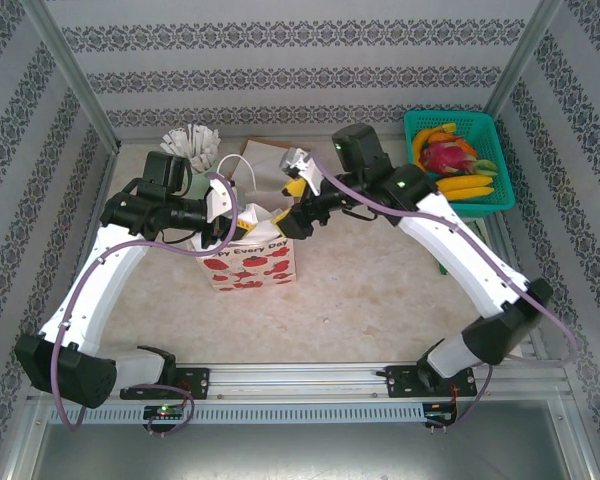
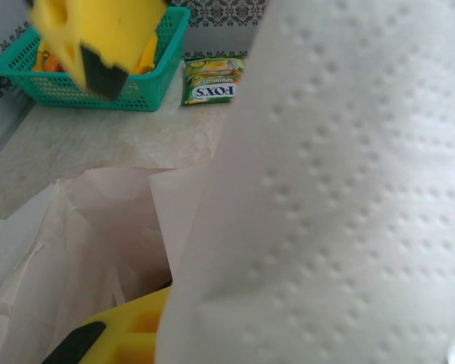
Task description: Pack the takeout coffee
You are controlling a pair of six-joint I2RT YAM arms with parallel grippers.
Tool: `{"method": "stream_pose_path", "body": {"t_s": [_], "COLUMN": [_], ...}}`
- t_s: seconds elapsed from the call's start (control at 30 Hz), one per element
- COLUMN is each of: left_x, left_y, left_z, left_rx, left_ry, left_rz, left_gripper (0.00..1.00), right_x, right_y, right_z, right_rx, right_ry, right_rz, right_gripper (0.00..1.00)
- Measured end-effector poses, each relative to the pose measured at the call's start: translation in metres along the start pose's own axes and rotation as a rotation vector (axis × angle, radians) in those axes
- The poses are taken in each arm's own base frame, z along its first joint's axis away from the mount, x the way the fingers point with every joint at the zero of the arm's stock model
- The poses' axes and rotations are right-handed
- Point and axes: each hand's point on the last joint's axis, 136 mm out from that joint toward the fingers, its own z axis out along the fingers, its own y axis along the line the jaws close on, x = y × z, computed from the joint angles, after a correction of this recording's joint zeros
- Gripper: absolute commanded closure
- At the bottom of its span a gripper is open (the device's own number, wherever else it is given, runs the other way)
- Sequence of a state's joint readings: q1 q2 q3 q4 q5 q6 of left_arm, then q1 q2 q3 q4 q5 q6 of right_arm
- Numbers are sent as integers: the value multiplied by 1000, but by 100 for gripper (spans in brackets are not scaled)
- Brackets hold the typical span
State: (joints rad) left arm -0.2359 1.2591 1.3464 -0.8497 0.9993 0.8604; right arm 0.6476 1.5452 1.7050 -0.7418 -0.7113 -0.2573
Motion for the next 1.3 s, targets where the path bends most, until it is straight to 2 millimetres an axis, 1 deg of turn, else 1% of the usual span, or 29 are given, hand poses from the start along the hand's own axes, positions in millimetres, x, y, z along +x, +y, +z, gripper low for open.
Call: {"method": "stream_pose_path", "body": {"t_s": [0.07,0.13,0.17,0.23,0.27,0.3,0.33,0.37,0.43,0.5,0.53,0.63,0.7,0.77,0.8,0.87,0.93,0.97,1.03,1.1,1.17,1.23,1.3], "left_x": [0,0,0,0,0,0,-1,-1,-2,-6,-8,-13,-16,-16,-11,2,23,31,56,78,93,105,111], "left_y": [0,0,0,0,0,0,1,2,3,4,5,6,8,18,27,43,57,60,64,63,60,55,52], "left_z": [0,0,0,0,0,0,-1,-2,-6,-14,-20,-43,-59,-77,-87,-109,-130,-137,-148,-155,-162,-170,-175], "left_rx": [1,2,2,1,0,-3,-11,-19,-55,-121,-172,-345,-456,-585,-671,-837,-1007,-1064,-1182,-1264,-1340,-1405,-1446], "left_ry": [-1,-2,-2,-2,-2,-1,1,3,8,7,2,-25,-45,-58,-56,-49,-21,-9,32,77,103,116,116], "left_rz": [0,0,0,-1,1,1,2,6,1,2,2,-30,-90,-190,-268,-423,-599,-661,-805,-908,-980,-1035,-1070], "left_gripper": [81,81,80,78,77,69,56,43,26,6,0,0,0,0,0,0,0,0,0,0,0,0,0], "right_x": [-5,-7,-6,-5,-4,-3,-3,-3,-6,-8,-8,-6,-2,4,6,7,8,10,19,33,49,60,64], "right_y": [2,2,3,5,7,9,11,13,15,17,16,12,7,2,0,-6,-10,-12,-15,-14,-9,-6,-5], "right_z": [12,22,26,33,36,38,38,39,37,35,33,32,33,35,38,46,58,65,80,90,97,99,101], "right_rx": [-68,-126,-144,-176,-187,-198,-205,-210,-210,-206,-199,-166,-137,-112,-104,-94,-89,-89,-95,-112,-136,-142,-138], "right_ry": [-1,-1,1,8,11,14,15,13,6,2,2,16,34,67,87,116,151,174,229,290,351,401,434], "right_rz": [-25,-36,-45,-51,-57,-60,-58,-65,-72,-74,-76,-74,-69,-58,-52,-49,-48,-44,-39,-30,-16,0,2], "right_gripper": [25,36,45,73,82,90,96,99,100,100,100,100,100,100,100,100,100,100,100,100,100,100,100]}}
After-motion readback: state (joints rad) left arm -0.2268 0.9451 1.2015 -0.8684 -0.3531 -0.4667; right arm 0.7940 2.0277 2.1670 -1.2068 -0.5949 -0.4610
